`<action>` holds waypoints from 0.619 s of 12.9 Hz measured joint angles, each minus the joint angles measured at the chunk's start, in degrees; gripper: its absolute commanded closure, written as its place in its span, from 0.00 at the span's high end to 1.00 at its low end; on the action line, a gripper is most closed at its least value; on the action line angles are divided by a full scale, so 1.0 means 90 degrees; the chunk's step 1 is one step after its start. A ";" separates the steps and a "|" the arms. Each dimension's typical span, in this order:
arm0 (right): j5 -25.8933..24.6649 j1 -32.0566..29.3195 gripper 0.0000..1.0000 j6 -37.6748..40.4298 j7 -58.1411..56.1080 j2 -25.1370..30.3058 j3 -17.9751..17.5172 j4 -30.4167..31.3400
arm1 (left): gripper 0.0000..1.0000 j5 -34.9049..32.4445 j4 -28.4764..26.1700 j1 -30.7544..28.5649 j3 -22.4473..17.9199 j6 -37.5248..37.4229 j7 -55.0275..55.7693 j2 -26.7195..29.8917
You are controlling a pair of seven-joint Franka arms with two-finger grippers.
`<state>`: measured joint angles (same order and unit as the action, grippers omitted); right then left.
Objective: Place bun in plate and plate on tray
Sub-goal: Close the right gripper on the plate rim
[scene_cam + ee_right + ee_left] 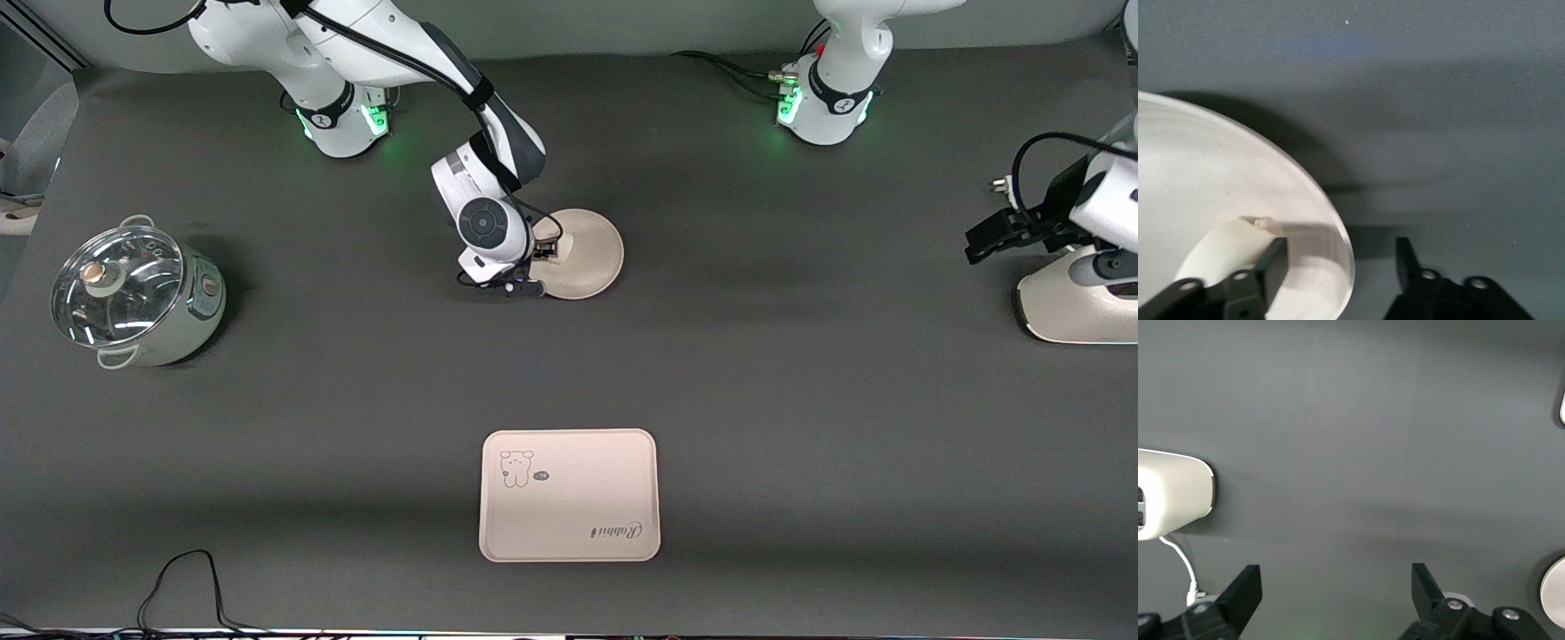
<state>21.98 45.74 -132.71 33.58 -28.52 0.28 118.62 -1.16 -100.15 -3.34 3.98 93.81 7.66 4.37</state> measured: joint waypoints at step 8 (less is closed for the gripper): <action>0.0000 0.0001 0.00 0.0008 -0.0012 0.0079 -0.0004 0.0002 | 1.00 0.0003 0.0018 0.0004 0.0006 -0.0078 -0.0223 0.0007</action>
<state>21.98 45.75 -132.64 33.47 -27.81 0.24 118.64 -1.13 -99.99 -3.30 4.03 93.12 5.65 4.44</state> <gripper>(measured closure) 0.877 0.000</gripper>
